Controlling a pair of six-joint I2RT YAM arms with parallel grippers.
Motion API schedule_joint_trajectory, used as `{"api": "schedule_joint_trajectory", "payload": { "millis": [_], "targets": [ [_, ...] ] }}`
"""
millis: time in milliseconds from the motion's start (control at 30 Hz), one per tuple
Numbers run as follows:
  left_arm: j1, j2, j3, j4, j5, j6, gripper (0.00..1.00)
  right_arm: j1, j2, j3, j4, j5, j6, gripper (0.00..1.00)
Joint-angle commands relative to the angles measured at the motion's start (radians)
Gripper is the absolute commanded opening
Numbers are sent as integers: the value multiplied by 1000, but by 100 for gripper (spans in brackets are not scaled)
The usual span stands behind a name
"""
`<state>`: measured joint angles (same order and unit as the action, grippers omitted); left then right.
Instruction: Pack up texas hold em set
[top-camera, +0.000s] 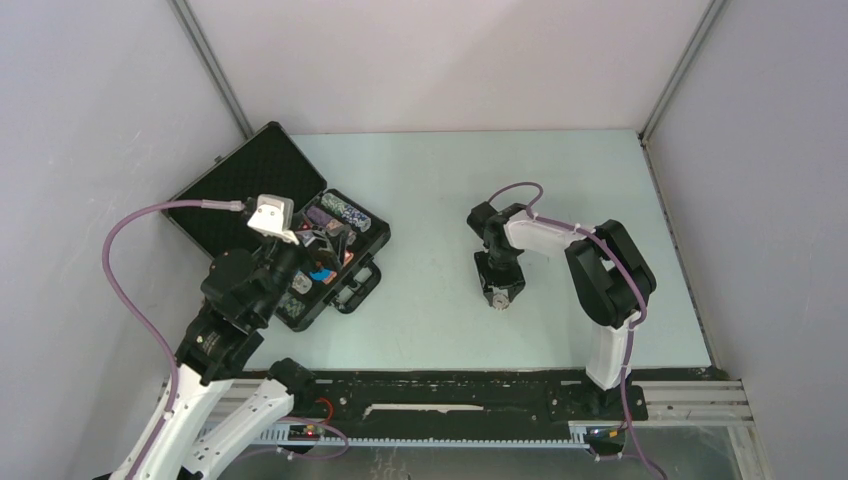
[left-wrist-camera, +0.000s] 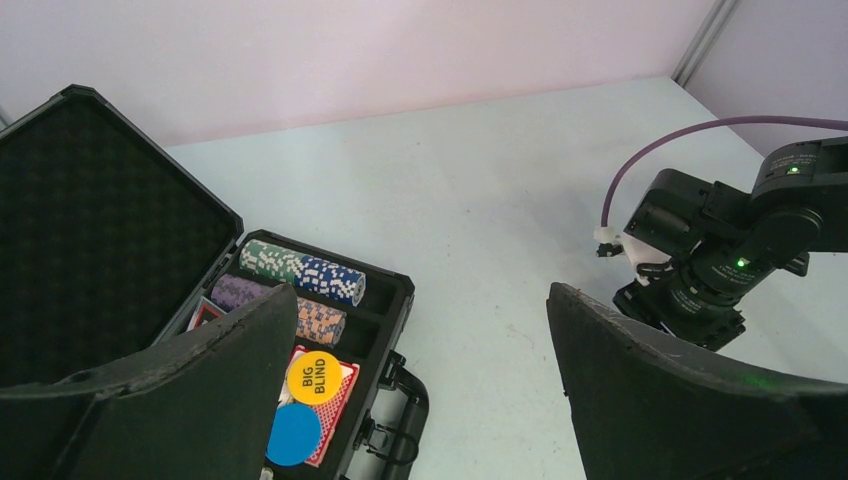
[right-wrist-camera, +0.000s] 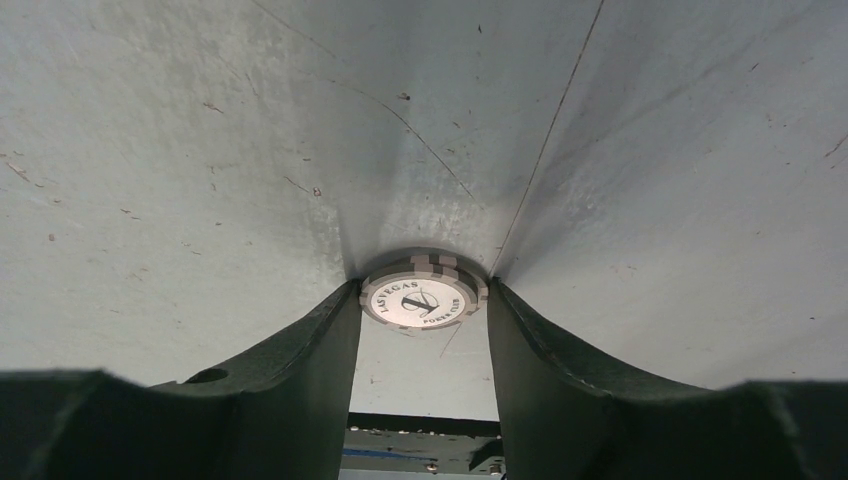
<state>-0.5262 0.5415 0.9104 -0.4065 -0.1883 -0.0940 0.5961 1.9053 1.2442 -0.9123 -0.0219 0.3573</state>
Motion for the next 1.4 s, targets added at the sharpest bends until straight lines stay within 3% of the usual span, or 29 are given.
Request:
{"api": "schedule_joint_trajectory", "payload": {
  "millis": [0, 267, 400, 700, 1067, 1367],
  "targets": [
    [-6, 8, -28, 11, -5, 8, 100, 15, -12, -22, 21, 22, 3, 55],
    [-6, 13, -27, 11, -3, 7, 100, 24, -6, -21, 24, 22, 5, 49],
    [-6, 17, -27, 11, -2, 7, 100, 31, -3, -22, 23, 56, 8, 58],
    [-6, 22, -27, 10, 2, 5, 100, 51, 12, -21, 22, 71, 16, 58],
    [-6, 25, -29, 9, 5, 4, 100, 18, 7, -58, 78, -8, -11, 43],
    [-2, 12, -45, 55, 81, -55, 100, 38, -72, -56, 74, 22, -52, 17]
  ]
}}
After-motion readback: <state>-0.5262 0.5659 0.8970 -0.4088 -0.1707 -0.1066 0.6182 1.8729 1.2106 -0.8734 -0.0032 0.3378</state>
